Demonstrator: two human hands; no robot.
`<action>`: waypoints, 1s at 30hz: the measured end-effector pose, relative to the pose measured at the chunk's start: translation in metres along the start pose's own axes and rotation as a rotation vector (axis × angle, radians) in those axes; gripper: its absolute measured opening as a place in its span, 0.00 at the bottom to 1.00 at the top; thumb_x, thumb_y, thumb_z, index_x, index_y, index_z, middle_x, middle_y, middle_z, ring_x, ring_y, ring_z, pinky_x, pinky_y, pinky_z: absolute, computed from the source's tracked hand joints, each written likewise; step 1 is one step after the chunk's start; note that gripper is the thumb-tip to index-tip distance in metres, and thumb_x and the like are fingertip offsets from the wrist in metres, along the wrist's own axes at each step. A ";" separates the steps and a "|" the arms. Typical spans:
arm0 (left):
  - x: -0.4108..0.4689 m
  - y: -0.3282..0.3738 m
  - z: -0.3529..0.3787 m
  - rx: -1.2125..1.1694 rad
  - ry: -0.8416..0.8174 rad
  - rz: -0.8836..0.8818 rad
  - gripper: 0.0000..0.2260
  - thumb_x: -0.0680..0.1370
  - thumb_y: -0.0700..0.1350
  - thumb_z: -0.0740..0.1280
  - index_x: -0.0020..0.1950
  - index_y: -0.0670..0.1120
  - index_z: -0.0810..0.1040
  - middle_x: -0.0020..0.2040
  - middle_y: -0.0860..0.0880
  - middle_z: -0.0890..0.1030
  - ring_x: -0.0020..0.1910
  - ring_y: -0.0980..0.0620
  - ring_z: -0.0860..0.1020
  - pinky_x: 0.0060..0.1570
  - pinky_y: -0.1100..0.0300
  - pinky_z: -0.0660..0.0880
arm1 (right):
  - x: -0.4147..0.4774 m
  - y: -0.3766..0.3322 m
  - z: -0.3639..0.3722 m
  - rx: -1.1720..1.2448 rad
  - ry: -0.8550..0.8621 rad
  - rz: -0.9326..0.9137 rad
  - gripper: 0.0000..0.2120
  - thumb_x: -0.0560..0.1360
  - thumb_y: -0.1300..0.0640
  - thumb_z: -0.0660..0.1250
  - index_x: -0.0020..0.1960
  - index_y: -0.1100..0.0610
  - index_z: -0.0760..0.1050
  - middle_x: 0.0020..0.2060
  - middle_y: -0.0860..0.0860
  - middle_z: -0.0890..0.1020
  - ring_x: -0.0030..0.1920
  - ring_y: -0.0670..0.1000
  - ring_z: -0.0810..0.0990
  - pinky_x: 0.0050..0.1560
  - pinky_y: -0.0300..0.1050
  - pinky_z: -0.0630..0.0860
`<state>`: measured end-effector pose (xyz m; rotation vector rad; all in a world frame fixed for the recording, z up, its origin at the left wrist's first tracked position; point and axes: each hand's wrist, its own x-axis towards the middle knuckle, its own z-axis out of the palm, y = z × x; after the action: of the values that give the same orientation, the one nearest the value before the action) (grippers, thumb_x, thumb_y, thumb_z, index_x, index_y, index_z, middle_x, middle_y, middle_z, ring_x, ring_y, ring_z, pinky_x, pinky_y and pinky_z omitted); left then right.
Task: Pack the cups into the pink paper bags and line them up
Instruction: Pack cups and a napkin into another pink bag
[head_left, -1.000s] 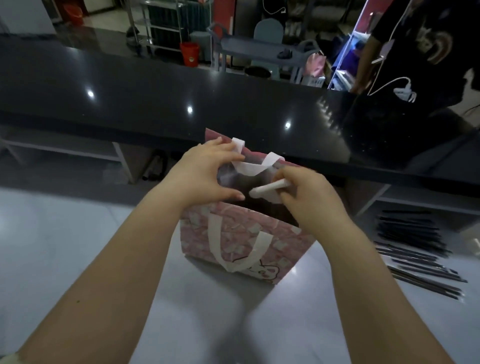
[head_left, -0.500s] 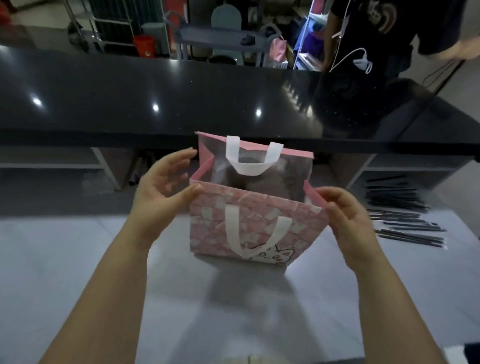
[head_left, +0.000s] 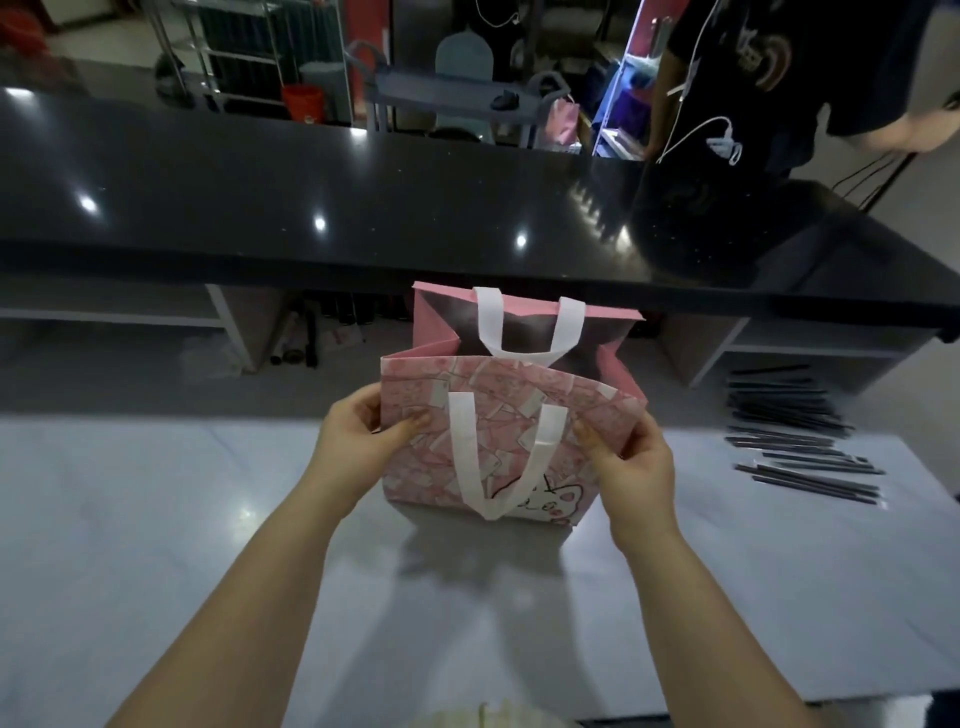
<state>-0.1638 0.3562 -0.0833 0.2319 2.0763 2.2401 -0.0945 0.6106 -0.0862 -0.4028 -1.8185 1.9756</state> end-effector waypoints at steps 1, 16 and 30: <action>-0.001 -0.001 0.000 -0.003 -0.004 0.007 0.12 0.67 0.46 0.76 0.47 0.60 0.85 0.47 0.53 0.86 0.47 0.54 0.84 0.41 0.65 0.80 | -0.001 0.002 0.002 -0.008 -0.006 -0.002 0.14 0.71 0.62 0.75 0.52 0.45 0.80 0.48 0.46 0.86 0.49 0.47 0.84 0.44 0.41 0.82; -0.015 -0.041 -0.009 0.080 0.129 -0.149 0.09 0.75 0.33 0.70 0.48 0.46 0.83 0.44 0.51 0.86 0.44 0.53 0.85 0.49 0.56 0.82 | -0.005 0.034 -0.021 -0.089 -0.014 0.029 0.16 0.76 0.65 0.69 0.44 0.43 0.84 0.44 0.47 0.86 0.46 0.49 0.85 0.43 0.41 0.81; 0.023 0.033 0.005 0.065 -0.004 0.142 0.09 0.73 0.48 0.74 0.50 0.61 0.83 0.49 0.55 0.85 0.49 0.56 0.83 0.42 0.63 0.80 | 0.027 -0.031 -0.003 0.040 -0.111 -0.129 0.06 0.74 0.57 0.72 0.50 0.51 0.79 0.43 0.46 0.84 0.46 0.47 0.84 0.42 0.39 0.79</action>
<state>-0.1840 0.3618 -0.0485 0.3998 2.1979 2.2484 -0.1126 0.6283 -0.0540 -0.1616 -1.8199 1.9760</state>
